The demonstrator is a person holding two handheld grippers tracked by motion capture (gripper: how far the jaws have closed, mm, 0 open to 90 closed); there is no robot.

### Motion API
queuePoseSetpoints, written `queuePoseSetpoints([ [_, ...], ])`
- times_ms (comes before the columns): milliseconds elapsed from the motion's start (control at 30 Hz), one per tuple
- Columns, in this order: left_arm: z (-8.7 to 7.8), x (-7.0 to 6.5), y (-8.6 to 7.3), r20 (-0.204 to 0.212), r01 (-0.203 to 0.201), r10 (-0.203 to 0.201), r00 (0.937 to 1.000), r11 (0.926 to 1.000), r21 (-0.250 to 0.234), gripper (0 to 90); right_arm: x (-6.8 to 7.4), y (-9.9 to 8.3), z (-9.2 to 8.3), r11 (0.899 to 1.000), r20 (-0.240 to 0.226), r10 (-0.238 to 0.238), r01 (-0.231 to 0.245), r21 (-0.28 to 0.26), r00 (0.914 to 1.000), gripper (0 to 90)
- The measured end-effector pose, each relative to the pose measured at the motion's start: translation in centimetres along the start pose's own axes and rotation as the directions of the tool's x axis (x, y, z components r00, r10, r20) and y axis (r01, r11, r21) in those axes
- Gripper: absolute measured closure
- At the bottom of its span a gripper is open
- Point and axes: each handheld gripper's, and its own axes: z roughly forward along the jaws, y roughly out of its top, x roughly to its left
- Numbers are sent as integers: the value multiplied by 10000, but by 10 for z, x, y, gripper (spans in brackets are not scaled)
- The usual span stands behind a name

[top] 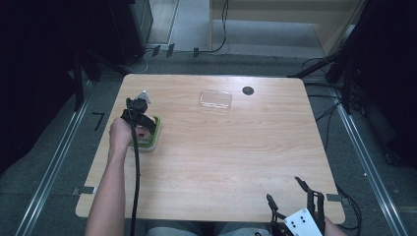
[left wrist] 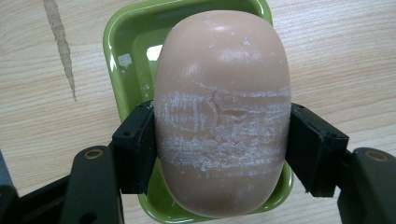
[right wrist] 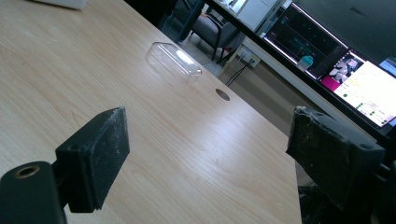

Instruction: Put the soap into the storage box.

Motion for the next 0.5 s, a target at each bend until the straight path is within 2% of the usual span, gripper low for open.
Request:
queuePoseSetpoints([
  [333, 7, 4, -1, 96, 232, -232, 9997, 9997, -9, 333, 0, 0, 0, 10000, 1, 3, -3, -11, 10000, 132],
  [500, 10, 6, -2, -67, 273, -273, 9996, 9996, 16, 333, 0, 0, 0, 10000, 15, 2, -2, -24, 10000, 132],
])
